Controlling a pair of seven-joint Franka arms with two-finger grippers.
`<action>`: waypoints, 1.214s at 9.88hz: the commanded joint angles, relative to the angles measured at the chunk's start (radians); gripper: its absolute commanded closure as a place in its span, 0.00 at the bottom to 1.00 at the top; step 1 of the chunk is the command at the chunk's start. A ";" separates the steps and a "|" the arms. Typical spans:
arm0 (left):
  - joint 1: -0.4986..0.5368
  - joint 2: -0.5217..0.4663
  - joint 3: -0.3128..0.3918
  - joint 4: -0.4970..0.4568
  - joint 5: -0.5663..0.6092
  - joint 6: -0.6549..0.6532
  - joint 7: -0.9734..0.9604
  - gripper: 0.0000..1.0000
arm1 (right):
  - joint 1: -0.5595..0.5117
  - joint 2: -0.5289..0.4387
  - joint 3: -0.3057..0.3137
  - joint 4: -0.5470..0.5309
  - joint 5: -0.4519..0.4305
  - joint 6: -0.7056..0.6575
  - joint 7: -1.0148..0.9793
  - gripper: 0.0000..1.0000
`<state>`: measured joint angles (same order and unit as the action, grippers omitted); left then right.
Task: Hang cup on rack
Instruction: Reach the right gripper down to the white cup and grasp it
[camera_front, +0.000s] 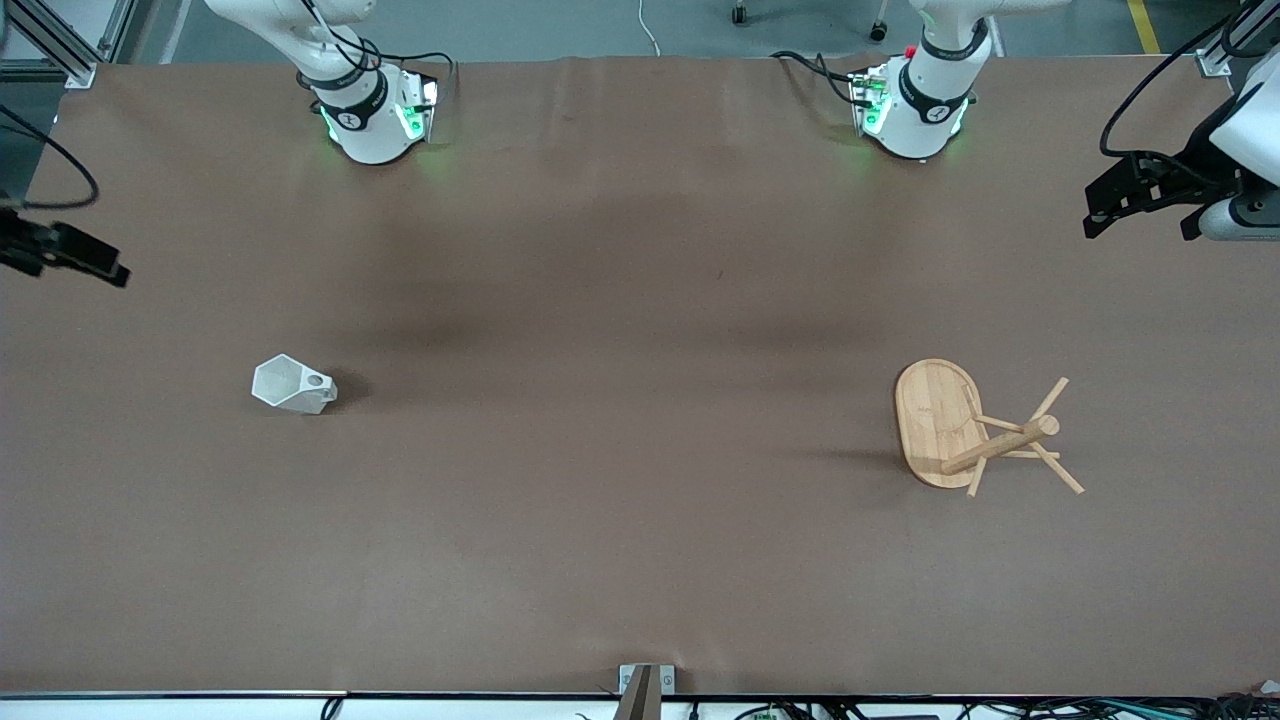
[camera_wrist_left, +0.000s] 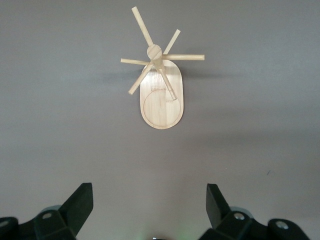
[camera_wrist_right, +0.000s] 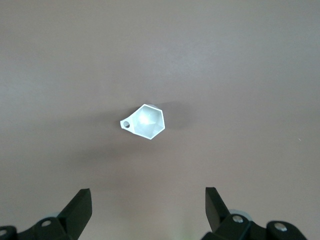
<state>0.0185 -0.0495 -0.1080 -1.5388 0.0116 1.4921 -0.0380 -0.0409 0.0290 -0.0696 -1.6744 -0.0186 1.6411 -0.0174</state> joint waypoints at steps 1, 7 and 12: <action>-0.003 0.020 -0.001 -0.003 0.005 -0.003 0.017 0.00 | -0.008 0.009 -0.003 -0.202 -0.006 0.217 -0.070 0.00; 0.000 0.020 -0.001 -0.004 0.004 -0.007 0.020 0.00 | -0.027 0.165 -0.004 -0.553 -0.006 0.828 -0.226 0.00; -0.002 0.022 -0.001 -0.004 0.001 -0.007 0.020 0.00 | -0.031 0.256 -0.001 -0.574 -0.006 0.914 -0.246 0.43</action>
<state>0.0182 -0.0480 -0.1085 -1.5377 0.0115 1.4919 -0.0379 -0.0637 0.2676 -0.0778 -2.2332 -0.0186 2.5166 -0.2511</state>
